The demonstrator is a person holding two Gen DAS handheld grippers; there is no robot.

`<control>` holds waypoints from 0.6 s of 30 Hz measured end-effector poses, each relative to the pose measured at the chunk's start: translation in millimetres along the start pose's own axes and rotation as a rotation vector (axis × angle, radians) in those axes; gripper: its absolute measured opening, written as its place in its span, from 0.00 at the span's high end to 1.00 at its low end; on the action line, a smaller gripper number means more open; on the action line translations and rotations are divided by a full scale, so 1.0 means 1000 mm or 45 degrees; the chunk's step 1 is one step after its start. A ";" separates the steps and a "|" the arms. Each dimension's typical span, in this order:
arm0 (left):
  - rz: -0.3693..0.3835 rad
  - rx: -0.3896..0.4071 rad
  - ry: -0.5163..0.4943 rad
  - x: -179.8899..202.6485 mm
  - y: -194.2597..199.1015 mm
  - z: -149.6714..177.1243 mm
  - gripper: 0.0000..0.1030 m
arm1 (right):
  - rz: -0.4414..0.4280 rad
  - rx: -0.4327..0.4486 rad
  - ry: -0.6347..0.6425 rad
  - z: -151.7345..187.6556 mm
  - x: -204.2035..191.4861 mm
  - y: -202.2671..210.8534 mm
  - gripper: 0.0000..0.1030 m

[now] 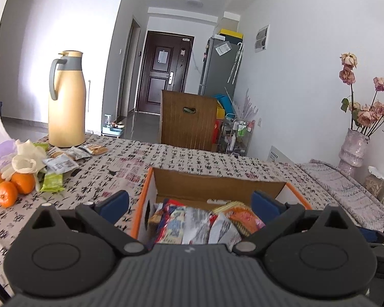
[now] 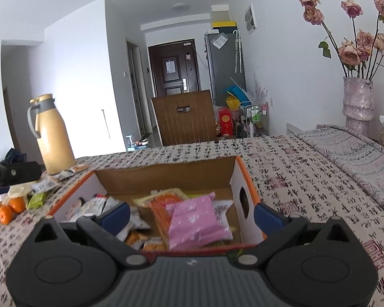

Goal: Organize snacks
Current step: 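Move both tools back over the loose snacks beside the box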

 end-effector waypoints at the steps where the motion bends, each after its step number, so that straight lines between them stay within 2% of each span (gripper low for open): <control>1: -0.001 -0.006 0.000 -0.001 0.003 0.003 0.00 | 0.001 -0.005 0.004 0.003 0.000 0.003 0.00; 18: 0.059 -0.077 0.005 -0.007 0.048 0.053 0.00 | 0.002 -0.098 0.049 0.052 0.000 0.044 0.00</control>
Point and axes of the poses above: each gripper's, at about its wrist camera, not at the fingertips, and y roughly against the way its jaws point, x to its right, z to its underside, the point moved 2 cm from there along -y, roughly the way its jaws point, and after that the axes turned 14 degrees about -y, right-handed, at the moved point
